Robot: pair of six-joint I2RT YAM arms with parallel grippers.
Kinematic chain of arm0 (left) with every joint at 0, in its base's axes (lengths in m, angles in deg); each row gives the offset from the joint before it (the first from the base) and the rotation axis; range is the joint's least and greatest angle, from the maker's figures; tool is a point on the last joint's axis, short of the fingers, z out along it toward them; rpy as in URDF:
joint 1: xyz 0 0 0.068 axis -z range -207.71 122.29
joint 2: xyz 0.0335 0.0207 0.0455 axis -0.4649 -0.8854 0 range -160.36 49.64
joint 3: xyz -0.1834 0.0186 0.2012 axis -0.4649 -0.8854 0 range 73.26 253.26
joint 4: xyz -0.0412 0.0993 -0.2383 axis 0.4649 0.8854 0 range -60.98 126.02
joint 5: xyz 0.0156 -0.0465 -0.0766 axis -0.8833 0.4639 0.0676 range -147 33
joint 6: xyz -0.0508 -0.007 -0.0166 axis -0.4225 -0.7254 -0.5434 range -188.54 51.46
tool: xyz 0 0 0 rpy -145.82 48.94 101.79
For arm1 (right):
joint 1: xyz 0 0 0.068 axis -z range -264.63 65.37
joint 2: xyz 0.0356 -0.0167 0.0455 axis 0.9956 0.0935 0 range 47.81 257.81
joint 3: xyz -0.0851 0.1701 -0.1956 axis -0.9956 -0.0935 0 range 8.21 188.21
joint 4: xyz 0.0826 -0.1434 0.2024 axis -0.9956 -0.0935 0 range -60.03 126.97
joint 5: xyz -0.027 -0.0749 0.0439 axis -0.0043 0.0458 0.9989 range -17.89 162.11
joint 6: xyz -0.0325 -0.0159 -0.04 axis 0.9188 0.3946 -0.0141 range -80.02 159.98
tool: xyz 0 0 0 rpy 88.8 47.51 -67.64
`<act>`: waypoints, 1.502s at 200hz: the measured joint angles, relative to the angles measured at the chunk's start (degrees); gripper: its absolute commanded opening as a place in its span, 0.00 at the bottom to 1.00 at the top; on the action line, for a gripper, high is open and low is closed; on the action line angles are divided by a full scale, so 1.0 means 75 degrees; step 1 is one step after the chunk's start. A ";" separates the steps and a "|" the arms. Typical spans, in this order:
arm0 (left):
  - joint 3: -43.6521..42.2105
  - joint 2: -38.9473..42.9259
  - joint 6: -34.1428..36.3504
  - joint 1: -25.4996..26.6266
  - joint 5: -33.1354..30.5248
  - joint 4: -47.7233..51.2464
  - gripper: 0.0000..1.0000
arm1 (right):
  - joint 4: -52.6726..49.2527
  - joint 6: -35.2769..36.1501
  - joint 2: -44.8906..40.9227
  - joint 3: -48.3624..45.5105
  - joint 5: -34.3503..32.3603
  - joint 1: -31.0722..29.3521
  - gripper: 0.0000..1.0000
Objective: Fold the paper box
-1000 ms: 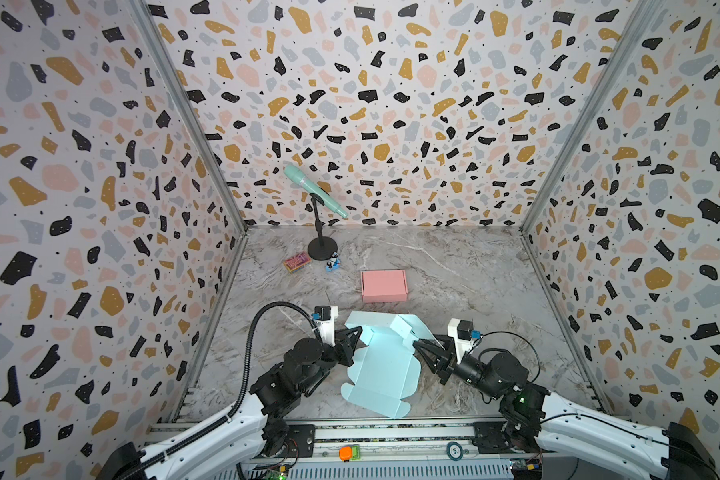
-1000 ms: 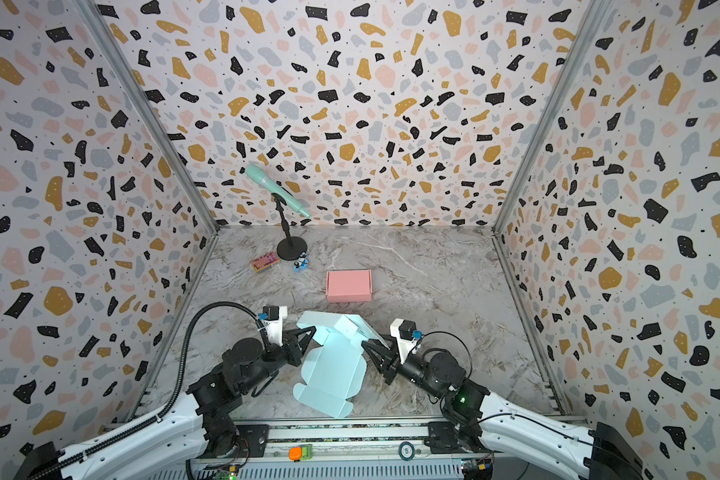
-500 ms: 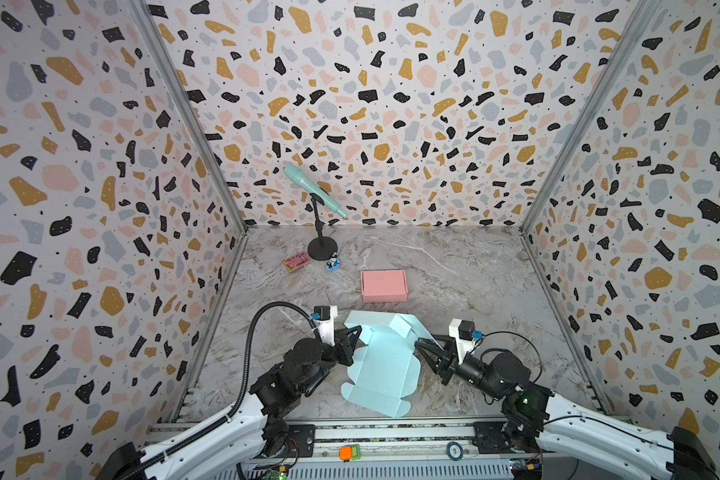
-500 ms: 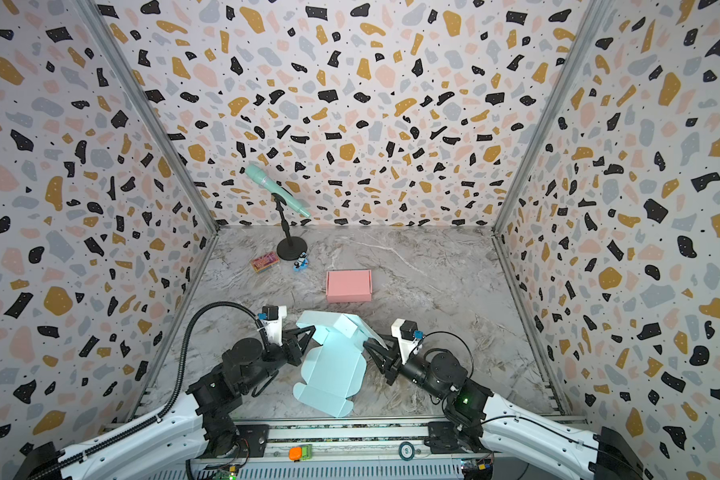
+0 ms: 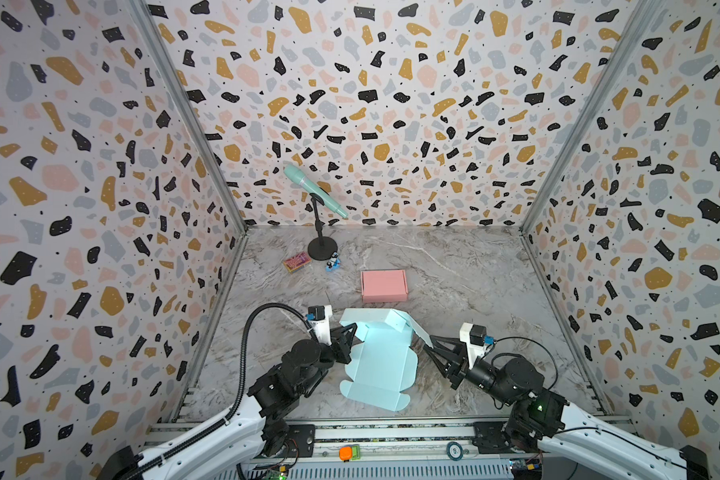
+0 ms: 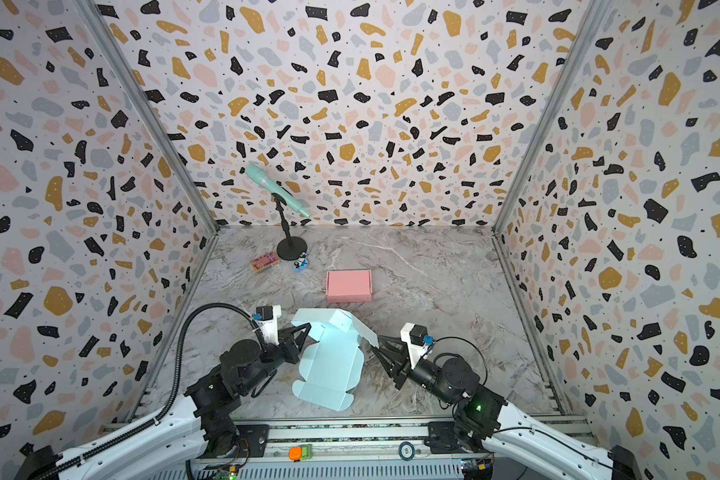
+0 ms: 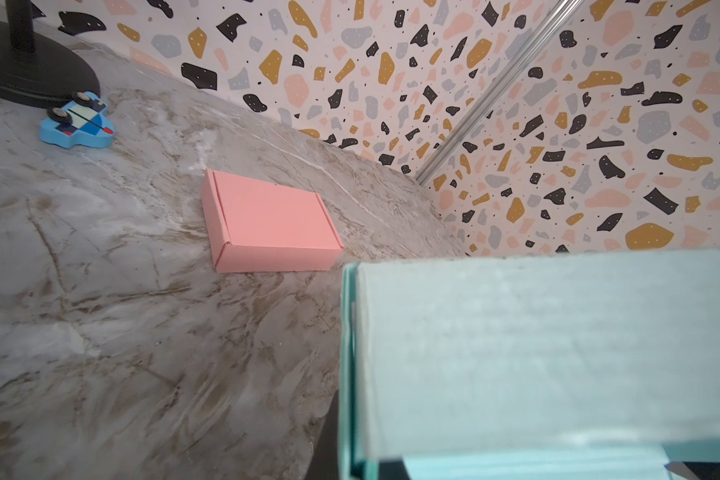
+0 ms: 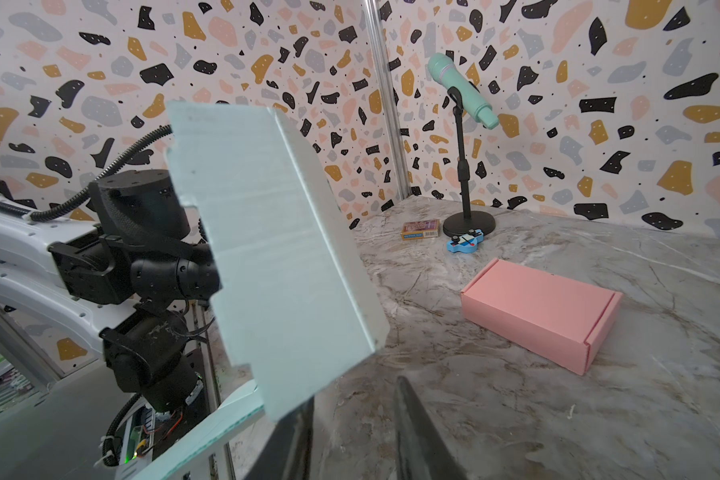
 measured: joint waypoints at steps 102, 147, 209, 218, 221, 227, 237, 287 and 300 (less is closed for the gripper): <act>-0.0085 -0.0224 0.0105 -0.0093 -0.0070 0.0096 0.09 | -0.2028 0.1157 -0.0414 0.1116 -0.0417 0.0003 0.35; -0.0085 -0.0417 0.0254 -0.0111 -0.0064 0.0154 0.09 | -0.2028 0.1466 -0.0475 0.1186 -0.0329 0.0003 0.37; -0.0082 -0.0895 0.0434 -0.0111 0.0102 0.0146 0.09 | -0.2028 0.1635 0.0490 0.1550 -0.0423 0.0009 0.37; -0.0082 -0.0956 0.0458 -0.0111 0.0160 0.0143 0.09 | -0.1999 0.1658 0.0682 0.1562 -0.0414 0.0009 0.37; -0.0082 -0.0976 0.0463 -0.0111 0.0175 0.0140 0.09 | -0.1999 0.1661 0.0731 0.1562 -0.0408 0.0009 0.37; -0.0082 -0.1017 0.0469 -0.0111 0.0210 0.0134 0.09 | -0.1999 0.1673 0.0848 0.1562 -0.0382 0.0009 0.37; -0.0082 -0.1078 0.0481 -0.0111 0.0248 0.0119 0.10 | -0.1979 0.1693 0.1049 0.1562 -0.0323 0.0009 0.37; -0.0082 -0.1323 0.0493 -0.0111 0.0393 0.0058 0.10 | -0.1833 0.1871 0.1883 0.1562 -0.0041 0.0009 0.37; -0.0082 -0.1399 0.0490 -0.0114 0.0402 -0.0012 0.10 | -0.1784 0.1915 0.2049 0.1562 0.0017 0.0009 0.33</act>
